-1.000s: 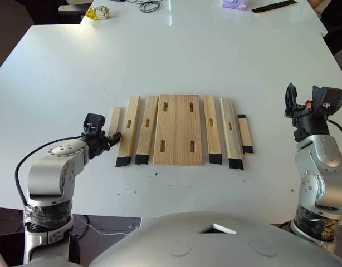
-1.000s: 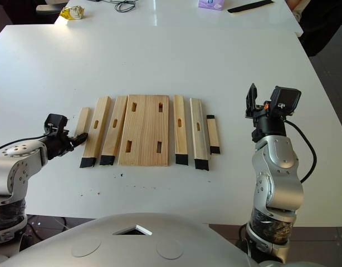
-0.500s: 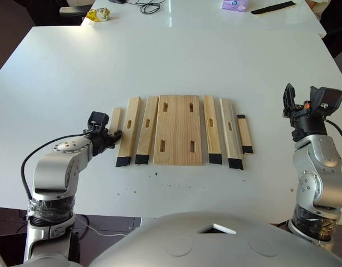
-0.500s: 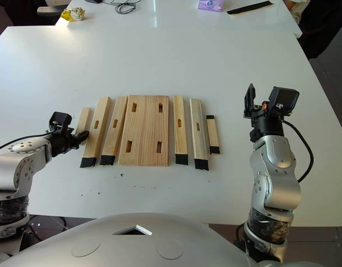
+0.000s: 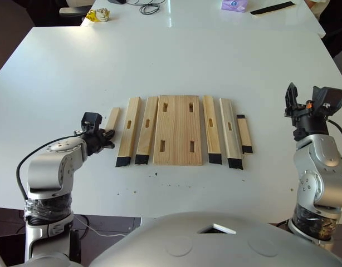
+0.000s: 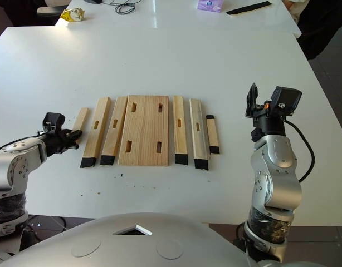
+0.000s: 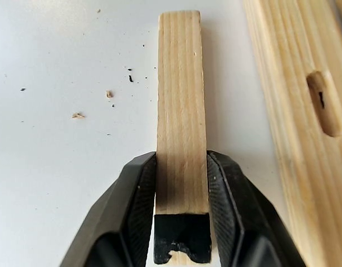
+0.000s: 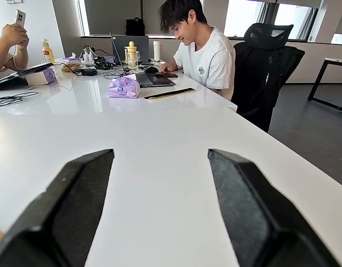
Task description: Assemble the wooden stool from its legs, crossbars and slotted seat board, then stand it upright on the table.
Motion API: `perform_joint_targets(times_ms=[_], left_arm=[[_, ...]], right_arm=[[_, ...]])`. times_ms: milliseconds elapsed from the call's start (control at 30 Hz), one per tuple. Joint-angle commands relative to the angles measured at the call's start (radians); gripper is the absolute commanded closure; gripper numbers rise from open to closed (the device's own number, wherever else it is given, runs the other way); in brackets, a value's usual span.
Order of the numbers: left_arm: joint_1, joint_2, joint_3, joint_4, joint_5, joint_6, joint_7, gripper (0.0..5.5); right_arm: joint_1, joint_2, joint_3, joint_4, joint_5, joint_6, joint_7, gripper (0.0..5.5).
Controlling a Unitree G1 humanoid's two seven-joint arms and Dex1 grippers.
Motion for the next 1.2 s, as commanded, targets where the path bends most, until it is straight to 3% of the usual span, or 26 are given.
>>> perform_joint_targets(times_ms=[33, 233, 400, 467, 600, 700, 767, 1000, 1200], left_arm=[[-0.033, -0.006, 0.013, 0.083, 0.030, 0.031, 0.032, 4.20], [-0.338, 0.006, 0.113, 0.149, -0.001, -0.092, 0.029, 4.20], [-0.550, -0.001, 0.117, 0.133, -0.075, -0.281, -0.074, 4.20], [-0.618, -0.065, 0.163, 0.113, -0.208, -0.244, -0.111, 4.20], [-0.754, -0.199, 0.270, 0.022, -0.734, -0.048, -0.118, 4.20], [-0.744, -0.208, 0.250, 0.000, -0.969, -0.032, -0.144, 4.20], [-0.692, -0.197, 0.209, -0.022, -1.010, -0.043, -0.211, 4.20], [-0.490, -0.105, 0.013, -0.142, -0.899, -0.143, -0.449, 4.20], [-0.448, -0.067, -0.073, -0.146, -0.800, -0.242, -0.509, 4.20]], right_arm=[[-0.022, -0.004, -0.014, 0.003, -0.001, 0.015, -0.004, 2.36], [-0.064, -0.035, -0.034, 0.006, 0.049, 0.012, 0.050, 2.36], [-0.182, -0.080, -0.148, 0.053, 0.310, 0.119, 0.169, 2.36], [-0.214, -0.110, -0.180, 0.069, 0.427, 0.160, 0.229, 2.36], [-0.290, -0.271, -0.192, 0.114, 0.713, 0.293, 0.469, 2.36], [-0.359, -0.363, -0.224, 0.173, 0.943, 0.397, 0.586, 2.36], [-0.419, -0.410, -0.193, 0.207, 1.019, 0.436, 0.657, 2.36], [-0.600, -0.519, -0.042, 0.332, 1.231, 0.603, 0.759, 2.36], [-0.663, -0.572, 0.006, 0.349, 1.324, 0.644, 0.768, 2.36]])
